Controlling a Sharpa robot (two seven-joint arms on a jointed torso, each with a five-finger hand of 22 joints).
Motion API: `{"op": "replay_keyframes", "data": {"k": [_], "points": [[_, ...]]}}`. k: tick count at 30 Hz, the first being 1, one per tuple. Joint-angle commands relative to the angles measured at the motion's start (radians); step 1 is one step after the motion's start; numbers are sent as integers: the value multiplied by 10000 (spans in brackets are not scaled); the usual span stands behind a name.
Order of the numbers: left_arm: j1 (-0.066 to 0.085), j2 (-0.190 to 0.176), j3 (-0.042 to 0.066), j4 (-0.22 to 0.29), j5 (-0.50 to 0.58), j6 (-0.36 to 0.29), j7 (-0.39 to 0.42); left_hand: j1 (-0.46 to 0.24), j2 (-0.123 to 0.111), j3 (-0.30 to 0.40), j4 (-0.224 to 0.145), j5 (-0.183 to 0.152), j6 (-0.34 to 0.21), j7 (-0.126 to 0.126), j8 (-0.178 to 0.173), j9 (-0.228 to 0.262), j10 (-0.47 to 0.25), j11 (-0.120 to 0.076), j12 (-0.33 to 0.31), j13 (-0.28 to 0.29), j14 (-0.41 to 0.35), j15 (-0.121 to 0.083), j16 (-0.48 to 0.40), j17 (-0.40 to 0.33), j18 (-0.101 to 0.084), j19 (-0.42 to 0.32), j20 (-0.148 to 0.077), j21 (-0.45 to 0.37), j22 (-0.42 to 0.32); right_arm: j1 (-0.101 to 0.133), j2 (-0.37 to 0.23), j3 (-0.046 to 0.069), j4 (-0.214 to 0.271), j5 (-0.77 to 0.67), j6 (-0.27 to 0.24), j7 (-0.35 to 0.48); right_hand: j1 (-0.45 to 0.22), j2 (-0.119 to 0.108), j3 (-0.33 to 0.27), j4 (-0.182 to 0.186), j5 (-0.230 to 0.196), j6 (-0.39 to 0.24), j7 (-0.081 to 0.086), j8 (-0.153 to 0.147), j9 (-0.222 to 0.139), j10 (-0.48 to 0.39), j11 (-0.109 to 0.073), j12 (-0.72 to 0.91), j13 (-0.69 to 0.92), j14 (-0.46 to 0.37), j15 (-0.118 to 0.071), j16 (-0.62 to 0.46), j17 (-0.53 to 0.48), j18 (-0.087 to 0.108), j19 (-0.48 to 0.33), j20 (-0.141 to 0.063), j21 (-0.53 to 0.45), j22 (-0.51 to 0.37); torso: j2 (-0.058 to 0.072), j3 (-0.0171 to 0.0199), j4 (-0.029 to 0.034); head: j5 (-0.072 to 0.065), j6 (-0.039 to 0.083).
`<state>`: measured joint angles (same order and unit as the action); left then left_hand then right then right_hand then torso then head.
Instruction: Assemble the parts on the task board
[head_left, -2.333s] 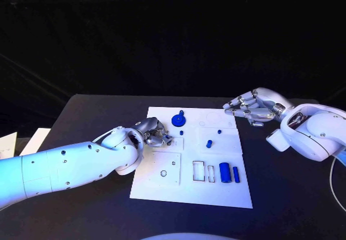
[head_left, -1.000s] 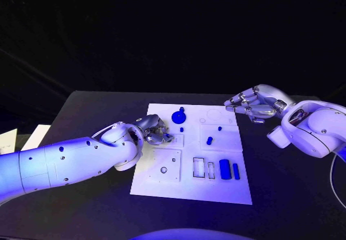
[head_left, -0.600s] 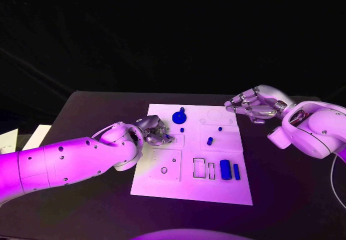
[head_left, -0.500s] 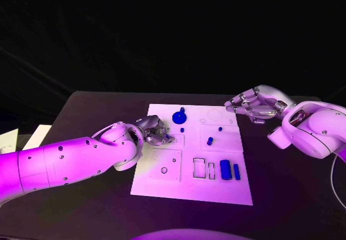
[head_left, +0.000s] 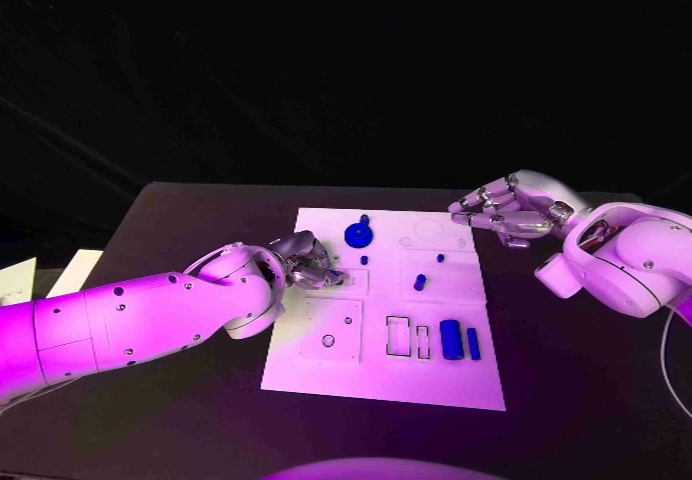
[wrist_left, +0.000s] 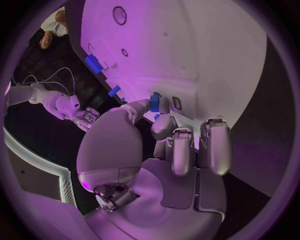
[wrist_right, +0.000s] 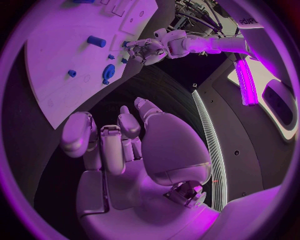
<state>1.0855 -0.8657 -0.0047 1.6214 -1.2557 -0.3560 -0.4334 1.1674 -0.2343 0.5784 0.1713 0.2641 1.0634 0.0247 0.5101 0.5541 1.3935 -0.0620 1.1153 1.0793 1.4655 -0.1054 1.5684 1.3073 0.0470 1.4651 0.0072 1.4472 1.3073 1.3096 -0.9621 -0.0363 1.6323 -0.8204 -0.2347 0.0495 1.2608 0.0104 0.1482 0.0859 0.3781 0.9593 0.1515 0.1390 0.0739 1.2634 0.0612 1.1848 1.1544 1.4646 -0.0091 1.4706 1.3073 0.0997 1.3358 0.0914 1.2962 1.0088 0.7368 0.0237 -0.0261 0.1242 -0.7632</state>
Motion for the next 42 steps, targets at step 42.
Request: {"op": "replay_keyframes", "data": {"k": [42], "points": [[101, 311, -102, -645, 1157, 1149, -775, -1333, 145, 512, -513, 99, 417, -299, 331, -228, 269, -69, 396, 429, 1053, -119, 24, 2635, -151, 553, -118, 123, 1501, -7, 0, 1, 59, -50, -63, 116, 45, -91, 106, 7, 233, 4, -21, 52, -19, 44, -12, 32, -3, 705, -85, -63, 995, 69, -21, -60, -51, -15, 3, 4, 8, -123, -120]]}}
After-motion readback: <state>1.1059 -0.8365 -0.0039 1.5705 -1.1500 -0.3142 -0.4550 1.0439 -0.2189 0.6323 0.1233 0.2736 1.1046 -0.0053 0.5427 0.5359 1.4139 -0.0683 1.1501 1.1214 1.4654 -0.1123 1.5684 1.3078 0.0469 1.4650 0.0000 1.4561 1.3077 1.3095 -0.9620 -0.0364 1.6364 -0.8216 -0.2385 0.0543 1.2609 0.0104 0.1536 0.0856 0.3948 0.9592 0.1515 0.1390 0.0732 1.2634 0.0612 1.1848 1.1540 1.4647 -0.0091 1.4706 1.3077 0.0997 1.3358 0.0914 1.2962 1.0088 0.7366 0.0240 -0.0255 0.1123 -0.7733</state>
